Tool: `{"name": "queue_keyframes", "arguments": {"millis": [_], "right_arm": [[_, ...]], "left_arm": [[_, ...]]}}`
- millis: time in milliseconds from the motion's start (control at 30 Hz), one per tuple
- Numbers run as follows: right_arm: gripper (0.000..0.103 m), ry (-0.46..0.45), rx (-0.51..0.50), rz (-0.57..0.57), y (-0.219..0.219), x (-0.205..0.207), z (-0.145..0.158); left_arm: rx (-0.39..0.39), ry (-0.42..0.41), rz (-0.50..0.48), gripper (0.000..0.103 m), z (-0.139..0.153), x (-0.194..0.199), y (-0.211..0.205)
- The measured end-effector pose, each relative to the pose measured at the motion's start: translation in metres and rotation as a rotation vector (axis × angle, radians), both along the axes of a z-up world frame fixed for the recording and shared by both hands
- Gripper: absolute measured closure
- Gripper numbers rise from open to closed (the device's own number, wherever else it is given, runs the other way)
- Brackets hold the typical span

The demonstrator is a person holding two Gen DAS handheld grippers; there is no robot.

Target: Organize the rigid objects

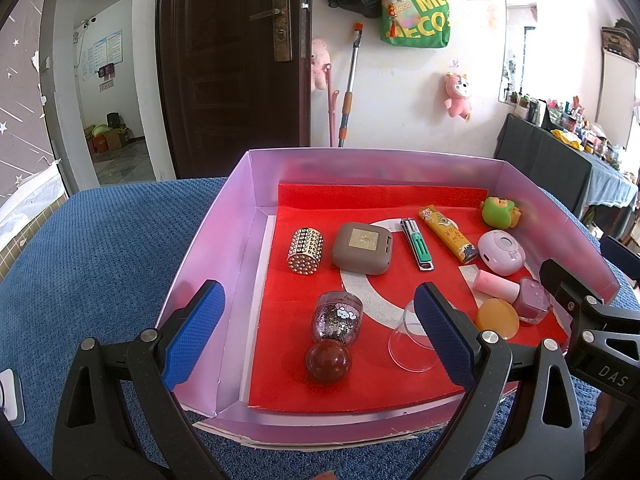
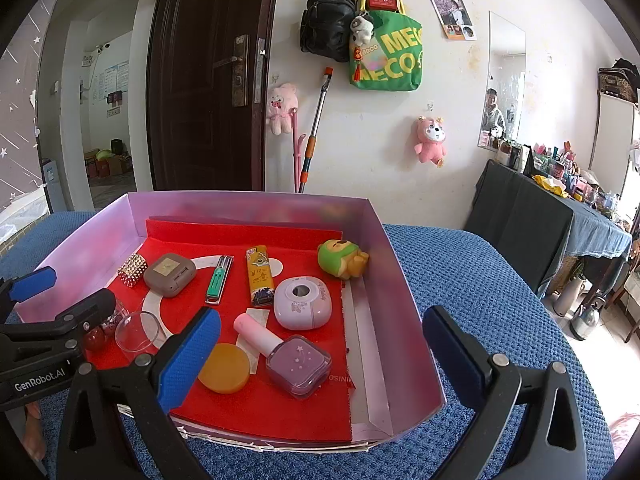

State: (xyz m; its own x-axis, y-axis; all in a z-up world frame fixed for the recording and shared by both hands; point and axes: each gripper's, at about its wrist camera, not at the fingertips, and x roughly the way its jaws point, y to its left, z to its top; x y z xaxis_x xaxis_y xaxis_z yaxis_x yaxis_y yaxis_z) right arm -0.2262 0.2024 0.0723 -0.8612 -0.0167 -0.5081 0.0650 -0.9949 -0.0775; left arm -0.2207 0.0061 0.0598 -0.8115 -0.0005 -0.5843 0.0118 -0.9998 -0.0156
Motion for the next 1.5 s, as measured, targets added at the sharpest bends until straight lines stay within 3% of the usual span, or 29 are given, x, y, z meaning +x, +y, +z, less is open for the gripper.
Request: {"name": "queue_keyframes", "arguments": {"millis": [433,667,867,1100,1300,1367,1500], "right_arm": [[0.0,-0.011,-0.033,-0.029,0.01,-0.002,0.0],[0.0,0.049,-0.075,-0.021,0.022,0.048,0.033],[0.0,-0.114,-0.085,0.016,0.019,0.089,0.024],[0.0,-0.353,-0.084,0.008,0.015,0.09,-0.024],[0.0,-0.43,-0.039,-0.032,0.016,0.086,-0.048],[0.0,-0.423,-0.041,-0.033,0.016,0.087,-0.046],[0.0,-0.425,-0.038,-0.039,0.016,0.088,-0.046]], "left_arm": [[-0.002,0.021,0.004,0.006,0.001,0.004,0.0],[0.053,0.005,-0.004,0.006,0.022,0.042,-0.013],[0.089,-0.069,-0.004,0.006,0.027,0.086,-0.019],[0.084,-0.289,-0.005,0.006,-0.017,0.096,-0.011],[0.041,-0.365,0.018,0.006,-0.038,0.094,-0.008],[0.005,-0.355,0.027,0.006,-0.039,0.095,-0.006],[0.005,-0.358,0.033,0.004,-0.038,0.096,-0.005]]}}
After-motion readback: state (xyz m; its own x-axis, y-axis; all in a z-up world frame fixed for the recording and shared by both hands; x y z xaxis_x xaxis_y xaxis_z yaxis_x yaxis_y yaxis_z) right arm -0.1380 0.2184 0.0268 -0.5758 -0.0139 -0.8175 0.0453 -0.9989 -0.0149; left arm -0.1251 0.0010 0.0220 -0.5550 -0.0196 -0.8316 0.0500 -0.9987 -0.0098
